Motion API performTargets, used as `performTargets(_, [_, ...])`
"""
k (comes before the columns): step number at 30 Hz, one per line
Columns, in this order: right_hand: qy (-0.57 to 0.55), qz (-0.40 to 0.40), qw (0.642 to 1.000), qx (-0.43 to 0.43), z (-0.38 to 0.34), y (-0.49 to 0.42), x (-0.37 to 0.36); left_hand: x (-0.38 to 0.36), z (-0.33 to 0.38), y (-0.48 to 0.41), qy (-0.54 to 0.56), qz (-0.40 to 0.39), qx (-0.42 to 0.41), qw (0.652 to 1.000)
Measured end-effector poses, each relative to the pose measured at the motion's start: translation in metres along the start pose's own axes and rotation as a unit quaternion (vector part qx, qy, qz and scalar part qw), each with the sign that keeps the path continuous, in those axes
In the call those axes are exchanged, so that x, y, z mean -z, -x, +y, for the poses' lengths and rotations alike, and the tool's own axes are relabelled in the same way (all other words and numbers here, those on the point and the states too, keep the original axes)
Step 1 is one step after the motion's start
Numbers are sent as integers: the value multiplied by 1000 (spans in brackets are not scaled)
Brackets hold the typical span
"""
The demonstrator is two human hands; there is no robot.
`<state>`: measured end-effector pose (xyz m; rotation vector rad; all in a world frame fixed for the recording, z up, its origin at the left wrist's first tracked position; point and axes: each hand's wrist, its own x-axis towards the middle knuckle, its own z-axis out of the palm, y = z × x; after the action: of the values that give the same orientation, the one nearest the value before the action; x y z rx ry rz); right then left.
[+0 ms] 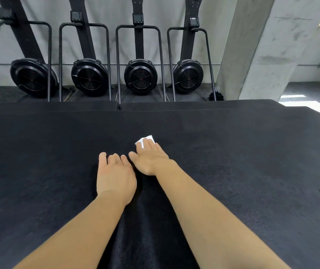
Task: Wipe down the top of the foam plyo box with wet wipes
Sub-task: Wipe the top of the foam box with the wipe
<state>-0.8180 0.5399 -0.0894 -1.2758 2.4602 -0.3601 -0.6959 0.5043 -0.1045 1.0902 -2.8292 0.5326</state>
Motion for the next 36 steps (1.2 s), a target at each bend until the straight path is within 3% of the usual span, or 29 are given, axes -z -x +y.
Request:
performTargets(4, [11,2,1000,27,19,-3,15,0,0,-1,7,10,1,1000])
performTargets(8, [17,41,998,-33,73,-6,40,1,-2,-2,-10,-6,-4,1000])
performTargets(13, [30,32,995,-85,133,-19,64,21,-3,-16,-73,-67,-32,995])
performTargets(17, [21,30,989,-143,172,-20,82,53,8,-43,-56,-84,-29,994])
performTargets(22, [37,38,987,-154,181,-18,88,70,42,-76,6,-112,-7,994])
performTargets(27, [44,99,993,-44,136,-24,60,49,67,-85,47,-114,10,992])
performTargets(32, [95,-37,992,68,99,-46,47,34,73,-93,65,-99,44,992])
performTargets(36, [101,-50,989,98,124,-58,65,32,86,-100,65,-86,55,993])
